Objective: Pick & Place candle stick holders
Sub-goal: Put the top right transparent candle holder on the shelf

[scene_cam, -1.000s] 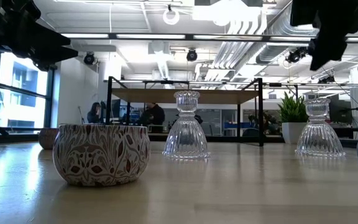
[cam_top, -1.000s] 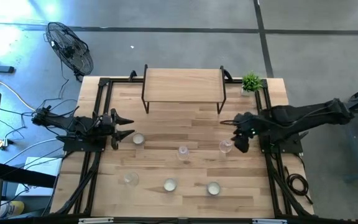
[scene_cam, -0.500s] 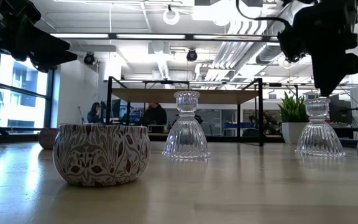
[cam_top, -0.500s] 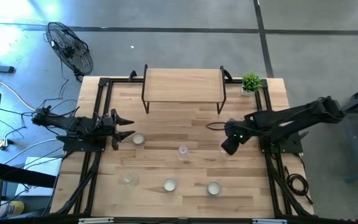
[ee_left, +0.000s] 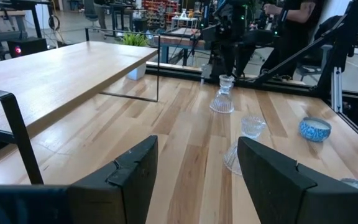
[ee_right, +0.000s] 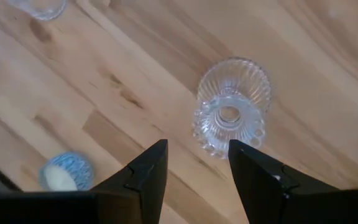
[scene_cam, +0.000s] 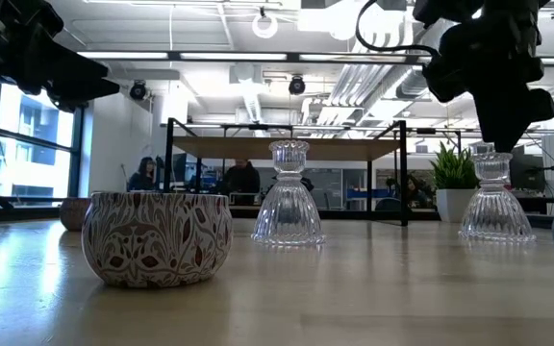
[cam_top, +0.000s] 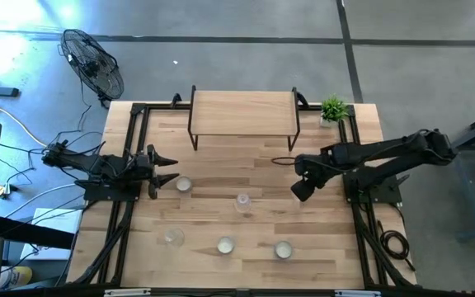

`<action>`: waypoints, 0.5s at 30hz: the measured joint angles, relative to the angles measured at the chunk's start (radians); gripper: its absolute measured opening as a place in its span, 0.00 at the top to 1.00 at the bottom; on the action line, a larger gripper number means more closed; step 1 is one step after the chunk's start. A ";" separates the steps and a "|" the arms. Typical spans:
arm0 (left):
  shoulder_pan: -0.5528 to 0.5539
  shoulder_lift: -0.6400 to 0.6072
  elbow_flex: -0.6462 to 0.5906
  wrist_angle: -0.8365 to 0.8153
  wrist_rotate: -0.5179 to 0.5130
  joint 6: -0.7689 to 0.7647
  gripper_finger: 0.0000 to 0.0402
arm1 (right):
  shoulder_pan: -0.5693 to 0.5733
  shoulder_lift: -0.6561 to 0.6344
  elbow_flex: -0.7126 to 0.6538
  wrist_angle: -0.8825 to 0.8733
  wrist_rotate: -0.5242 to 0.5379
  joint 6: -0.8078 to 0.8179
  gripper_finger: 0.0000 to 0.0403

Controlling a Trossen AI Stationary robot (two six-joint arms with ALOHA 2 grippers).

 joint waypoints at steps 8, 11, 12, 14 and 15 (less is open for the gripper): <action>0.000 0.000 0.000 -0.006 0.000 0.000 0.46 | 0.000 0.003 0.000 0.050 0.045 -0.034 0.59; 0.000 0.000 0.000 -0.011 0.000 0.000 0.46 | 0.000 0.003 0.000 0.048 0.064 -0.036 0.59; 0.000 0.000 0.000 -0.014 0.001 0.000 0.46 | 0.000 0.003 0.000 0.047 0.070 -0.041 0.59; 0.000 0.000 0.000 -0.018 0.001 0.000 0.46 | 0.000 0.003 0.000 0.047 0.079 -0.054 0.59; 0.000 0.000 0.000 -0.021 0.002 0.000 0.46 | 0.001 0.003 0.000 0.047 0.085 -0.055 0.59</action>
